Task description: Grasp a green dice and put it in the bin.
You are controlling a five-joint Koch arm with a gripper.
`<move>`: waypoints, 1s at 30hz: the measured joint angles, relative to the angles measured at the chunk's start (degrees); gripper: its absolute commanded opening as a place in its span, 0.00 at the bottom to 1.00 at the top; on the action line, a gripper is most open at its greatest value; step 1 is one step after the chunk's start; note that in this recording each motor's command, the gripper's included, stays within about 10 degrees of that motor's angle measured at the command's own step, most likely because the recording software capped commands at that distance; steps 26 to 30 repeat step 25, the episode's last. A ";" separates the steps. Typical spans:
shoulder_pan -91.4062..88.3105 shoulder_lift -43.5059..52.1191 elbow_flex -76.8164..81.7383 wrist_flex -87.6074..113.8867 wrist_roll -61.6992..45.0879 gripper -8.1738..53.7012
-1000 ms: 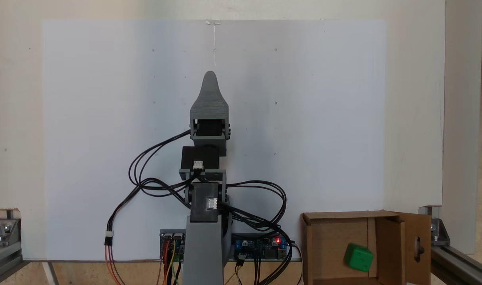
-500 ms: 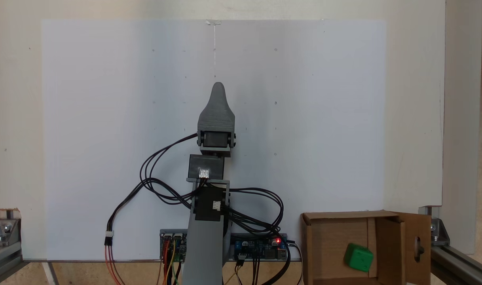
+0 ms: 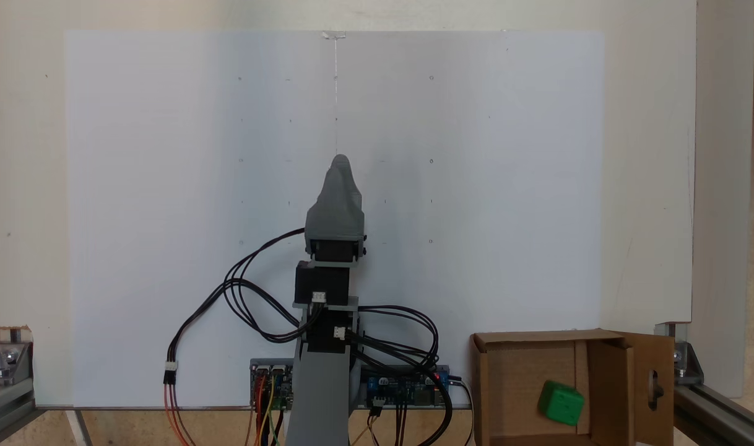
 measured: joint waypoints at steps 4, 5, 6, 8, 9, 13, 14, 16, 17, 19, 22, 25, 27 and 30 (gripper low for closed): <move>0.00 0.00 0.09 -3.60 0.00 0.86; 0.00 0.00 0.09 -3.60 0.00 0.86; 0.00 0.00 0.09 -3.60 0.00 0.86; 0.00 0.00 0.09 -3.60 0.00 0.86; 0.09 0.00 0.09 -3.60 0.00 0.86; 0.09 0.00 0.09 -3.60 0.00 0.86; 0.09 0.00 0.09 -3.60 0.00 0.86; 0.09 -0.09 0.09 -3.60 0.00 0.86; 0.09 0.00 0.09 -3.60 0.00 0.86; 0.09 0.00 0.18 -3.60 0.00 0.86; 0.09 0.00 0.18 -3.60 0.00 0.86; 0.09 0.00 0.18 -3.60 0.00 0.86; 0.09 0.00 0.18 -3.60 0.00 0.86; 0.09 0.00 0.18 -3.60 0.00 0.86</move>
